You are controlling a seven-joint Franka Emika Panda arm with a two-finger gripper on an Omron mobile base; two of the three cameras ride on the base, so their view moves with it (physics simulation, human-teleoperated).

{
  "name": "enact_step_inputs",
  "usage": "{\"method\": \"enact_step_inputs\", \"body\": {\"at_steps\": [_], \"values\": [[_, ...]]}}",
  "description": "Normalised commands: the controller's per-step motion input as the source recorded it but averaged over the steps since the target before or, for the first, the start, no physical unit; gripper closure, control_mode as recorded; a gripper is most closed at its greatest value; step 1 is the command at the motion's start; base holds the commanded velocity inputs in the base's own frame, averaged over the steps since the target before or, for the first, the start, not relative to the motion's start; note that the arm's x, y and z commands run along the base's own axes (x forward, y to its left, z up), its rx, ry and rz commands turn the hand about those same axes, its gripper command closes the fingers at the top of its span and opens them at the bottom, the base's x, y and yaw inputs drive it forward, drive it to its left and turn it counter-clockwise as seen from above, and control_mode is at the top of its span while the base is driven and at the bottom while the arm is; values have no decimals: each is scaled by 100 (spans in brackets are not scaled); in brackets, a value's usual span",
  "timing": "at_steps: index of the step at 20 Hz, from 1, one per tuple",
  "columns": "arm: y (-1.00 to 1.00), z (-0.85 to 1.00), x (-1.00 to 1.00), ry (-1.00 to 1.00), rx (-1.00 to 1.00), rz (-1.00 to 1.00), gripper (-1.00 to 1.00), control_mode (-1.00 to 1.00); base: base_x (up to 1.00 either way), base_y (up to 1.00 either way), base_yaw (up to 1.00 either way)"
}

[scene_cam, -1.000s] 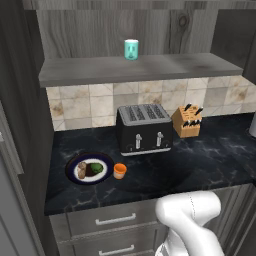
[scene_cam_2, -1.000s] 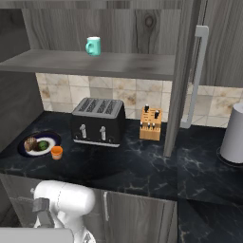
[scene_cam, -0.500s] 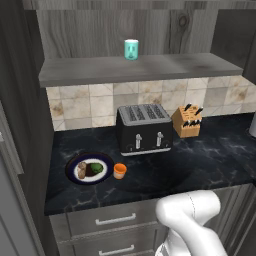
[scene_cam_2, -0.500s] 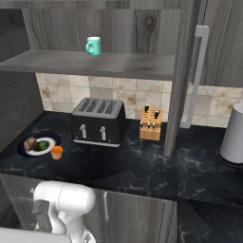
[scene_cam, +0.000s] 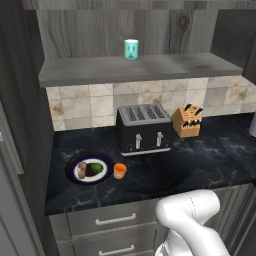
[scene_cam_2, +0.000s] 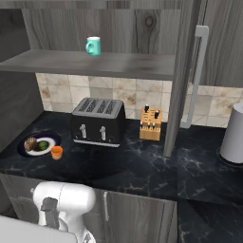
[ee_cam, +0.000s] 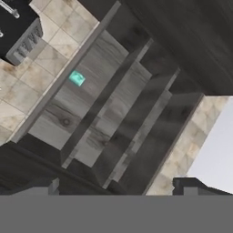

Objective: Pick the avocado and bread from the counter and place them on the plate. Then pick the jam from the cabinet and place it next to the plate. Lastly close the cabinet door.

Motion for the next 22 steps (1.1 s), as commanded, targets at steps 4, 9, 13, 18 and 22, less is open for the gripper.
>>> {"method": "enact_step_inputs", "body": {"at_steps": [4, 9, 13, 18, 22], "values": [[-3, -19, 21, 0, 8, 0, -100, -100, 0, 0, 0], [-9, -19, 24, -1, 10, -1, -100, -100, 0, 0, 0], [-7, -19, 26, -3, 8, -2, -100, -100, 0, 0, 0], [-6, -23, 23, -5, 6, -1, -100, -100, 0, 0, 0], [-8, -21, 25, -5, 6, -1, -100, -100, 0, 0, 0]]}}
